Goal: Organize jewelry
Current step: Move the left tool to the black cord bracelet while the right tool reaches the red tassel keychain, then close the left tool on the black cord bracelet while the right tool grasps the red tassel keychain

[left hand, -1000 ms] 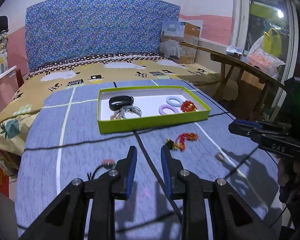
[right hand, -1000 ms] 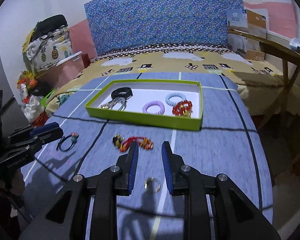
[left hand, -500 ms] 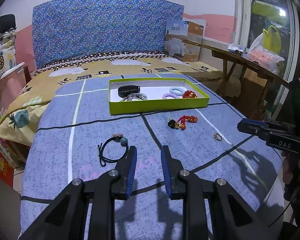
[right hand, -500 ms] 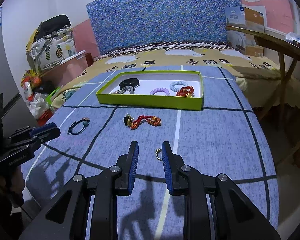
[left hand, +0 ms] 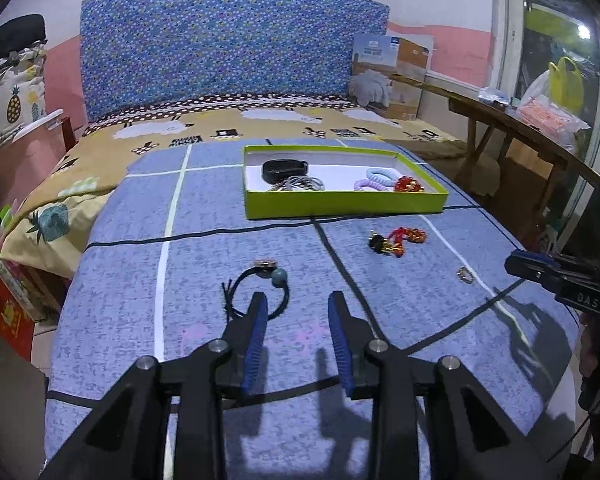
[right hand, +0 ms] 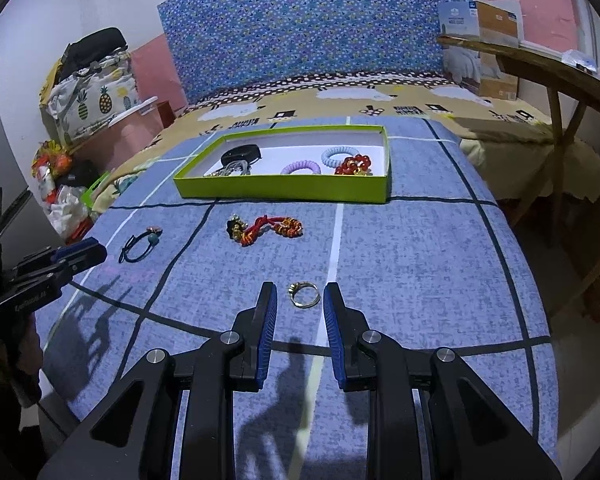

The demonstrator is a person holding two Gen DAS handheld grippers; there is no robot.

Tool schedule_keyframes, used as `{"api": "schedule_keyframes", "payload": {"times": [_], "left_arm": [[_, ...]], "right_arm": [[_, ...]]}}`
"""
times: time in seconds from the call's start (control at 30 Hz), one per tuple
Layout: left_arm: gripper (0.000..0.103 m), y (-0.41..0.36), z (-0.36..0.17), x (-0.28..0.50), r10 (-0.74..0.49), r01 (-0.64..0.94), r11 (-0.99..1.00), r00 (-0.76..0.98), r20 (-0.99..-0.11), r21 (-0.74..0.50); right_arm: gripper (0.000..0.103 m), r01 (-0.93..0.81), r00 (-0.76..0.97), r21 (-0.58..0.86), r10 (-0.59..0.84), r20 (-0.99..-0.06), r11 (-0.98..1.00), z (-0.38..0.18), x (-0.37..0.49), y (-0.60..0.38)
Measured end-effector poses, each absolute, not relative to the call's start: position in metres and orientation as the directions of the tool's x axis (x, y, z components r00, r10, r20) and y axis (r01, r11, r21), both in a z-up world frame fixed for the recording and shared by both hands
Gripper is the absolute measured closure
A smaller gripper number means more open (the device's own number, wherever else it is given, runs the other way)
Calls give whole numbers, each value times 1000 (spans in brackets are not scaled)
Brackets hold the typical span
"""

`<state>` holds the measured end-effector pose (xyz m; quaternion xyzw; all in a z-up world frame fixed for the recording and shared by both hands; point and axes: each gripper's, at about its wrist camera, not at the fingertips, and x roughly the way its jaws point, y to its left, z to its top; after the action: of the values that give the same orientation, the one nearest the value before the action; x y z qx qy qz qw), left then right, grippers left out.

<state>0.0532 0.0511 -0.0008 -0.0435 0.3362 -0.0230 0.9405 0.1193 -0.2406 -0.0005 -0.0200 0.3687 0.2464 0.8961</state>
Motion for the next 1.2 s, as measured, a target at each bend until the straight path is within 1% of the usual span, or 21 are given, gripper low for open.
{"api": "schedule_keyframes", "payload": {"times": [0.2,0.3,0.4,0.53,0.83,0.97,1.17,1.2], "left_arm": [[70,58,-6,68,-43,-8,997,759,-650,-74],[70,60,-10,79,-22,-19,998,746,-665,-55],[70,64,-13,88,-14,-25,999,734,-679,-47],[66,69,-20,99,-18,-25,998,707,-707,-50],[64,70,-33,116,-42,-13,998,643,-765,-66],[64,73,-34,117,-43,-26,997,643,-764,-77],[65,74,-35,117,-35,-28,997,642,-766,-69],[70,72,-35,117,-29,-27,998,641,-767,-60]], "right_arm": [[77,-488,589,121,429,-685,865,-3,130,-227],[70,-514,580,102,432,-691,852,-4,139,-218],[70,-528,575,81,426,-698,845,-5,150,-210],[70,-553,563,47,415,-714,832,-9,165,-199],[70,-599,518,12,399,-757,801,-22,198,-180],[70,-611,497,11,394,-773,791,-28,210,-175],[70,-622,460,42,408,-789,782,-36,215,-170],[70,-622,459,44,410,-788,782,-36,215,-170]]}}
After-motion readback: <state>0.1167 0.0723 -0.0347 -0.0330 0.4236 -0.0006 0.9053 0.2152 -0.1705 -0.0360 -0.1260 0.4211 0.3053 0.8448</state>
